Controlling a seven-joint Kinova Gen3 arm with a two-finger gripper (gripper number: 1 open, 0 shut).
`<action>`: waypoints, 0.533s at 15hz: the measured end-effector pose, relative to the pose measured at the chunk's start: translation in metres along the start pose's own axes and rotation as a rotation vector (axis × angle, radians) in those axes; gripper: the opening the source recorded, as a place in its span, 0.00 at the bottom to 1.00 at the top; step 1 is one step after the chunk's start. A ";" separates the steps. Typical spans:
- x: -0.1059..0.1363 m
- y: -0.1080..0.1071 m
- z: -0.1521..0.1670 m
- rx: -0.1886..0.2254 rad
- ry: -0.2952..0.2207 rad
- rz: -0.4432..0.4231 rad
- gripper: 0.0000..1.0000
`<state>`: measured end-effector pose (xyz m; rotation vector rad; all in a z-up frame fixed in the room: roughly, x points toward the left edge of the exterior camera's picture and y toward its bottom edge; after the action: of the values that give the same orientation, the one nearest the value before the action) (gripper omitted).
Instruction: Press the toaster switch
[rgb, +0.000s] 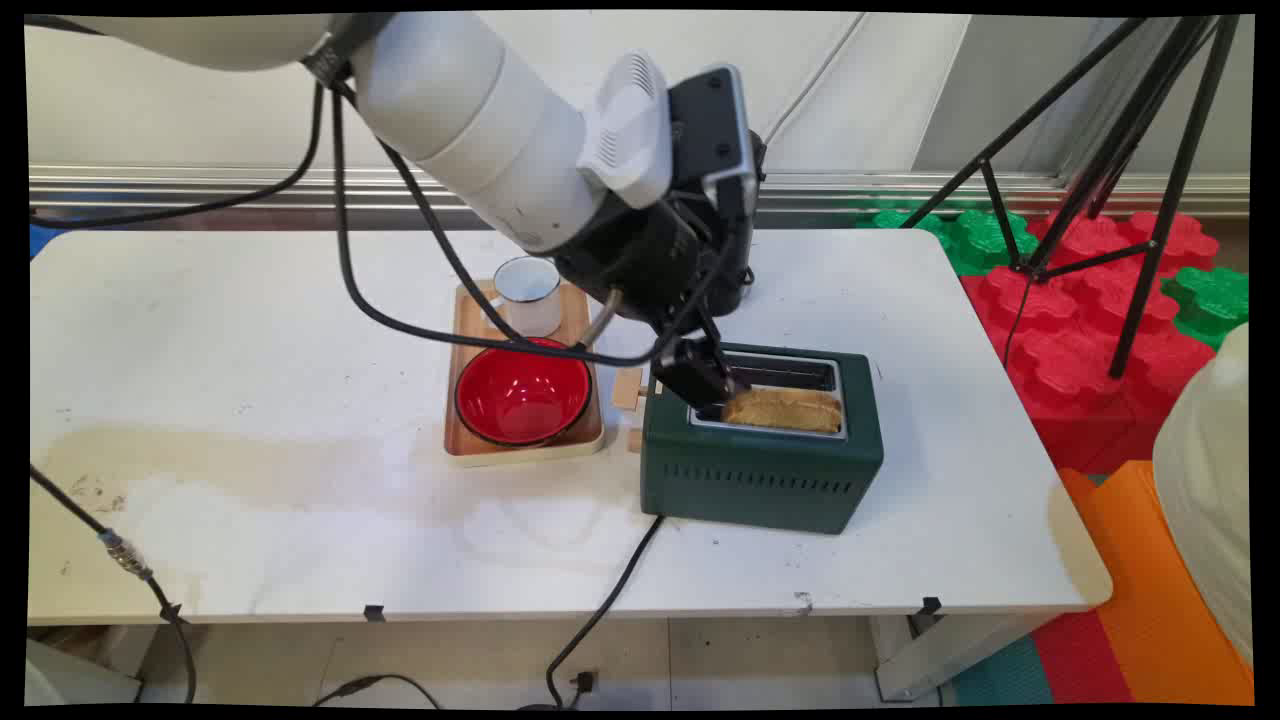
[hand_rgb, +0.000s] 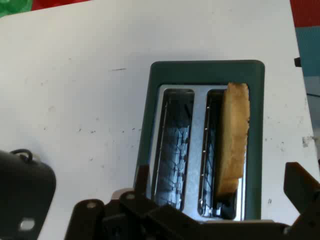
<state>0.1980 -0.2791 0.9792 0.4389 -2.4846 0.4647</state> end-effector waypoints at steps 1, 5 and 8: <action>-0.003 -0.002 -0.004 0.008 0.005 -0.014 1.00; -0.018 -0.009 -0.020 0.026 0.005 -0.060 1.00; -0.031 -0.013 -0.029 0.028 -0.004 -0.078 1.00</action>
<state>0.2412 -0.2725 0.9866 0.5470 -2.4571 0.4684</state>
